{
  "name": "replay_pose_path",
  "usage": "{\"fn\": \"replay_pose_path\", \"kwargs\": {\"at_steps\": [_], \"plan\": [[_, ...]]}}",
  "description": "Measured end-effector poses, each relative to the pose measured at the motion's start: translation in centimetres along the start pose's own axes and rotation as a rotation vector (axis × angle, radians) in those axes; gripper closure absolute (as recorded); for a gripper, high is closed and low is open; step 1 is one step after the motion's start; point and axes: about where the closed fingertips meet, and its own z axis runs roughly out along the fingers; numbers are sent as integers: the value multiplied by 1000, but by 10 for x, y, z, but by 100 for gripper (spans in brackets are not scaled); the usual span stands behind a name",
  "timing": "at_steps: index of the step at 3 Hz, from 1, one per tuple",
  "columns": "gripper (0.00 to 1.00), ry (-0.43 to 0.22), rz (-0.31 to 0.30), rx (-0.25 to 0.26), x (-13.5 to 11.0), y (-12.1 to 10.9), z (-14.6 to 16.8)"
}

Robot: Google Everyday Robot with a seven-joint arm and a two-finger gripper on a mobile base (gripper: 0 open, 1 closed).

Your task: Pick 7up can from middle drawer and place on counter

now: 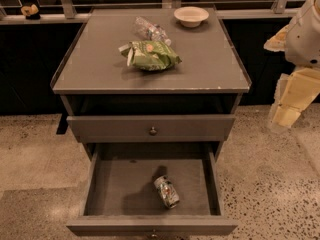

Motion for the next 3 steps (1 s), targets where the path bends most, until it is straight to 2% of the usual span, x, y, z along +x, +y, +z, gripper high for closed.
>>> {"fn": "replay_pose_path", "kwargs": {"at_steps": [2,3], "plan": [[0,15,16,4,9,8,-7],[0,20,-4,35,13,27,-3]]}}
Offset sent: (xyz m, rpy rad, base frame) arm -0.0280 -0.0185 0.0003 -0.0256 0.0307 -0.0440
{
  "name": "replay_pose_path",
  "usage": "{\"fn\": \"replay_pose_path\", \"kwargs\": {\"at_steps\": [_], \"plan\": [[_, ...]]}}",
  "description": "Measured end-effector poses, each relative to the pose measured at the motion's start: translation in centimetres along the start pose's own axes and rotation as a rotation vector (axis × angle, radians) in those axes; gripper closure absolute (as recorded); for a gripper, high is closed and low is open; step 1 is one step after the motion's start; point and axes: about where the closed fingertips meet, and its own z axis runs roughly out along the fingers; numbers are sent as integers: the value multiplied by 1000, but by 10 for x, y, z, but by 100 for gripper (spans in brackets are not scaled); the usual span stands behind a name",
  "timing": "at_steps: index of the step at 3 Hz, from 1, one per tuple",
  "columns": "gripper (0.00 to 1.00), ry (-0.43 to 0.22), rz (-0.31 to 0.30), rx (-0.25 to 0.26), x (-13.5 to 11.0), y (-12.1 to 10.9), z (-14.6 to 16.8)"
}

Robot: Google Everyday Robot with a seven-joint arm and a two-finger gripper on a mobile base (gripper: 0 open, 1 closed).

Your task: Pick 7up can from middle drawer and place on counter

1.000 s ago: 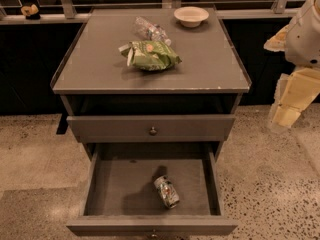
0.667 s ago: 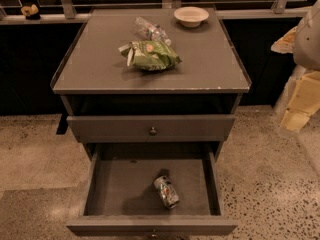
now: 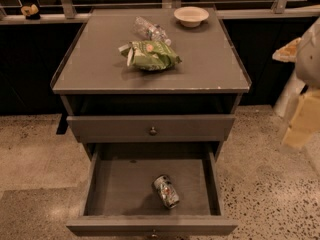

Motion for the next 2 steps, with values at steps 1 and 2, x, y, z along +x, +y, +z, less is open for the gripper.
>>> {"fn": "replay_pose_path", "kwargs": {"at_steps": [1,2], "plan": [[0,-50,-76,125,-12,57,-24],[0,-46,-63,159,-6,77,-30]]}}
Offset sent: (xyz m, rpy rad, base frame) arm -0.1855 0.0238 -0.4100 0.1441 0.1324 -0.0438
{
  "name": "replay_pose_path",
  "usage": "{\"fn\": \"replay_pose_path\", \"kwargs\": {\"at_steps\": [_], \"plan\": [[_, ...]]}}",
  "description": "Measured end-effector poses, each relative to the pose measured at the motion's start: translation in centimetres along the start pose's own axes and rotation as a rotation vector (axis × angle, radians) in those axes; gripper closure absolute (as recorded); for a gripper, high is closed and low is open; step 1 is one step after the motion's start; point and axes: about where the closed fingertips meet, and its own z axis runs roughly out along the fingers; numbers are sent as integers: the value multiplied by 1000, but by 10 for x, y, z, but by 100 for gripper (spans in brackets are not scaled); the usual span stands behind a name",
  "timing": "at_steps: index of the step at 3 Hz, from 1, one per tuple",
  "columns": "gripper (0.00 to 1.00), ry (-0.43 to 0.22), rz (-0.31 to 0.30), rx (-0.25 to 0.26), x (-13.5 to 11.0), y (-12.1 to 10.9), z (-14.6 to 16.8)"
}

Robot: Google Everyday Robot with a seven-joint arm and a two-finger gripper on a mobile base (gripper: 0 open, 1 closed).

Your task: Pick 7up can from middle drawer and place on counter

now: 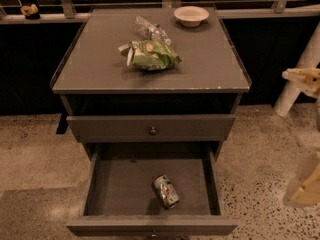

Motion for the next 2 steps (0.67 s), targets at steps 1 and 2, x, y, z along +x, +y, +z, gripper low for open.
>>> {"fn": "replay_pose_path", "kwargs": {"at_steps": [1,2], "plan": [[0,-64,-29,-16,-11,36,38],[0,-121,-37,-16,-19,51,61]]}}
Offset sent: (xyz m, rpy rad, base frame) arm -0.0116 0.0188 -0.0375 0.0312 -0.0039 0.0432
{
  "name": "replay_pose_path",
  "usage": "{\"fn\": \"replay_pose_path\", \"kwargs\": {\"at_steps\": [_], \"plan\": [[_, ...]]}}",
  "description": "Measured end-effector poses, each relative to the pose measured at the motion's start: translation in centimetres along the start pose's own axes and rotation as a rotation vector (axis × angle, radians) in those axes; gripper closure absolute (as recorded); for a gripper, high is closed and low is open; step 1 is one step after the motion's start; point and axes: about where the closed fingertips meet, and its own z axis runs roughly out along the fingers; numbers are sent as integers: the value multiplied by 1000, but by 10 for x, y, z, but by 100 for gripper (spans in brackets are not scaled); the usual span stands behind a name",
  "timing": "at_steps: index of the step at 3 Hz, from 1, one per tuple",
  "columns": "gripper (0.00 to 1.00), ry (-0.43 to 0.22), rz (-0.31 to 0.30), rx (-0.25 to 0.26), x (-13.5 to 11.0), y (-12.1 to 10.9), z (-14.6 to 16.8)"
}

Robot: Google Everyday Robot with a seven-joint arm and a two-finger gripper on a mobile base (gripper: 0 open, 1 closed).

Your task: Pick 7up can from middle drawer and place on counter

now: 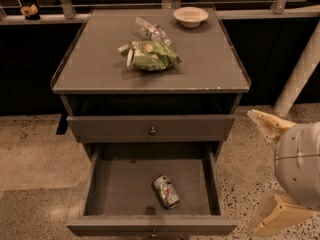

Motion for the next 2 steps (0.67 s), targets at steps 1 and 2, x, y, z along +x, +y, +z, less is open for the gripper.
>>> {"fn": "replay_pose_path", "kwargs": {"at_steps": [1,2], "plan": [[0,0,0,0,0,0,0],[0,6,32,-55,12,9,38]]}}
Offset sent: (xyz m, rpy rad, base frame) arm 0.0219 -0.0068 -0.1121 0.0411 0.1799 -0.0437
